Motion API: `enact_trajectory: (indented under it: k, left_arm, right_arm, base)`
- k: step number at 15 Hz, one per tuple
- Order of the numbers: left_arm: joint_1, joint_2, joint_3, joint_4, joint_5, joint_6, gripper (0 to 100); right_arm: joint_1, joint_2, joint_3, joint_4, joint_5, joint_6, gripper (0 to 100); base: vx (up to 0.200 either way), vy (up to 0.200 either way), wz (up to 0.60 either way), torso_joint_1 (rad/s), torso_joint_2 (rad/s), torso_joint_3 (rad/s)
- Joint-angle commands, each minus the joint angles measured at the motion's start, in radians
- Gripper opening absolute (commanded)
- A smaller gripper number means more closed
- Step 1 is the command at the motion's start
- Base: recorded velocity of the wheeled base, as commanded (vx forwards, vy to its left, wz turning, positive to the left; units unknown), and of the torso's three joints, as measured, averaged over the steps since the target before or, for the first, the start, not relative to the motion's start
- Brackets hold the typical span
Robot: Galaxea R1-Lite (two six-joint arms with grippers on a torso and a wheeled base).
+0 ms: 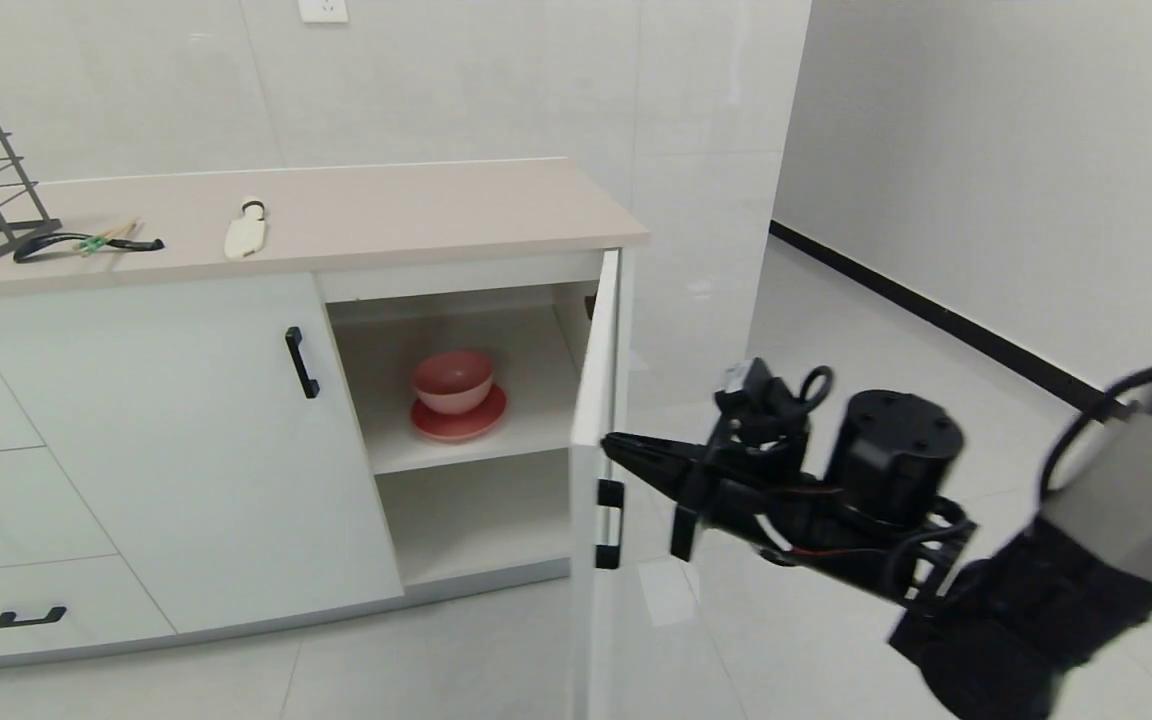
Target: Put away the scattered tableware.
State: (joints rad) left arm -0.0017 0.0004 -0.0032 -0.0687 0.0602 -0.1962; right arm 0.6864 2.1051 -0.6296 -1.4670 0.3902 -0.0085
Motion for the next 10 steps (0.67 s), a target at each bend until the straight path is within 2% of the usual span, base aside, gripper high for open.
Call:
enact_trajectory:
  k: [1, 2, 3, 5, 7, 8, 9, 10]
  left_arm:
    - [0.0, 0.0, 0.0, 0.0, 0.001, 0.0, 100]
    - [0.0, 0.0, 0.0, 0.0, 0.0, 0.0, 100]
    - [0.0, 0.0, 0.0, 0.0, 0.001, 0.0, 100]
    - [0.0, 0.0, 0.0, 0.0, 0.001, 0.0, 100]
    - [0.0, 0.0, 0.0, 0.0, 0.001, -0.002, 100]
    - [0.0, 0.0, 0.0, 0.0, 0.001, -0.002, 100]
    - [0.0, 0.0, 0.0, 0.0, 0.001, -0.002, 100]
    - [0.0, 0.0, 0.0, 0.0, 0.006, 0.0, 100]
  right_arm:
    - [0.136, 0.369, -0.332, -0.092, 0.004, 0.032, 0]
    - [0.156, 0.414, -0.472, -0.092, 0.004, 0.032, 0]
    - [0.162, 0.42, -0.519, -0.092, -0.001, 0.033, 0]
    - [0.171, 0.403, -0.524, -0.104, -0.016, 0.036, 0]
    - [0.174, 0.237, -0.464, -0.104, -0.073, 0.07, 0]
    - [0.17, 0.131, -0.394, -0.104, -0.08, 0.073, 0]
    - [0.16, 0.035, -0.305, -0.104, -0.082, 0.074, 0]
    - [0.131, -0.103, -0.16, -0.104, -0.082, 0.071, 0]
  base:
    - [0.0, 0.0, 0.0, 0.0, 0.0, 0.0]
    - [0.0, 0.0, 0.0, 0.0, 0.0, 0.0]
    - [0.0, 0.0, 0.0, 0.0, 0.0, 0.0]
    - [0.0, 0.0, 0.0, 0.0, 0.0, 0.0]
    - [0.0, 0.0, 0.0, 0.0, 0.0, 0.0]
    - [0.0, 0.0, 0.0, 0.0, 0.0, 0.0]
    - [0.0, 0.0, 0.0, 0.0, 0.0, 0.0]
    - [0.0, 0.0, 0.0, 0.0, 0.0, 0.0]
